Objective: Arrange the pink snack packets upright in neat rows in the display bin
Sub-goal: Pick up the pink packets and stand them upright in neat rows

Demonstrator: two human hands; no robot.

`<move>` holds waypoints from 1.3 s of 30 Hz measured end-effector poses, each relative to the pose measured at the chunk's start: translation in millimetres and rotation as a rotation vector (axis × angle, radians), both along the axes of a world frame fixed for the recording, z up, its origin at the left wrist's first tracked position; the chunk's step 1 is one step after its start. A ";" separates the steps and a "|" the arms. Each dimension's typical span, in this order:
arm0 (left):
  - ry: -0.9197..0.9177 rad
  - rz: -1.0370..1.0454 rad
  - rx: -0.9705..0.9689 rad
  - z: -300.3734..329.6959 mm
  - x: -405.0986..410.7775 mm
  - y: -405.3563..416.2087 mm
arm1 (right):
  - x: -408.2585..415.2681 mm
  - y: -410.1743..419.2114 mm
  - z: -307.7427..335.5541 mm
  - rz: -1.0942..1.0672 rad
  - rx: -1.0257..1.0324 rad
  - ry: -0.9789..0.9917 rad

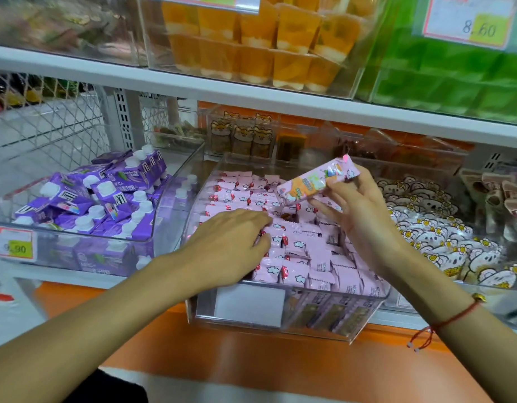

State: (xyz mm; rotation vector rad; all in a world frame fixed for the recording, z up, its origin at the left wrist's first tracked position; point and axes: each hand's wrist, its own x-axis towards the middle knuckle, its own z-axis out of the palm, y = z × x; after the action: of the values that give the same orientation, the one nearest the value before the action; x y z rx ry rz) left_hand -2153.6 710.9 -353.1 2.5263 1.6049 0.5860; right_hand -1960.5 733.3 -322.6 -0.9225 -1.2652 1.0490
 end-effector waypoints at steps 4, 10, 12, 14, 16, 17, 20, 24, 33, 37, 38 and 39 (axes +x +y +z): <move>0.011 -0.006 0.001 -0.3 -0.3 -0.5 | -1.0 7.3 4.2 -0.035 0.092 -0.178; -0.009 -0.026 -0.009 -1.1 -3.0 -0.1 | -9.0 21.1 4.3 -0.078 0.145 -0.915; -0.011 -0.031 -0.013 -1.7 -3.7 0.6 | -3.4 25.1 15.2 -0.049 0.188 -1.137; -0.012 -0.034 -0.024 -2.1 -3.8 0.8 | 1.8 27.4 26.2 -0.003 0.232 -1.320; -0.010 -0.033 -0.020 -2.4 -4.1 1.0 | 0.4 27.4 27.3 0.037 0.267 -1.447; -0.010 -0.032 -0.017 -2.4 -4.1 1.1 | -2.7 27.4 23.5 0.057 0.261 -1.462; -0.013 -0.033 -0.016 -1.3 -3.8 0.8 | -12.3 29.5 6.8 0.006 0.209 -1.393; -0.032 -0.036 0.005 -0.7 -4.6 -0.3 | -16.1 42.3 -1.6 -0.001 0.182 -1.504; -0.148 -0.071 0.070 9.0 -7.2 -11.9 | -4.2 22.7 14.3 0.087 0.186 -1.420; -0.152 -0.278 0.041 18.9 -7.0 -24.6 | 15.9 -32.1 10.0 -0.064 0.413 -1.282; -0.111 -0.330 0.016 19.0 -5.9 -27.1 | 19.3 -44.1 9.1 -0.038 0.396 -1.279; -0.058 -0.365 -0.004 17.7 -4.5 -28.6 | 22.8 -52.1 6.8 -0.002 0.364 -1.292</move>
State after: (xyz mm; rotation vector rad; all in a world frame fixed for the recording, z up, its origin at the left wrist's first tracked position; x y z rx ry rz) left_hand -2158.1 682.3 -335.4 2.6744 1.0833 0.6013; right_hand -1937.7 681.2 -315.8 -1.3423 -2.3800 0.0653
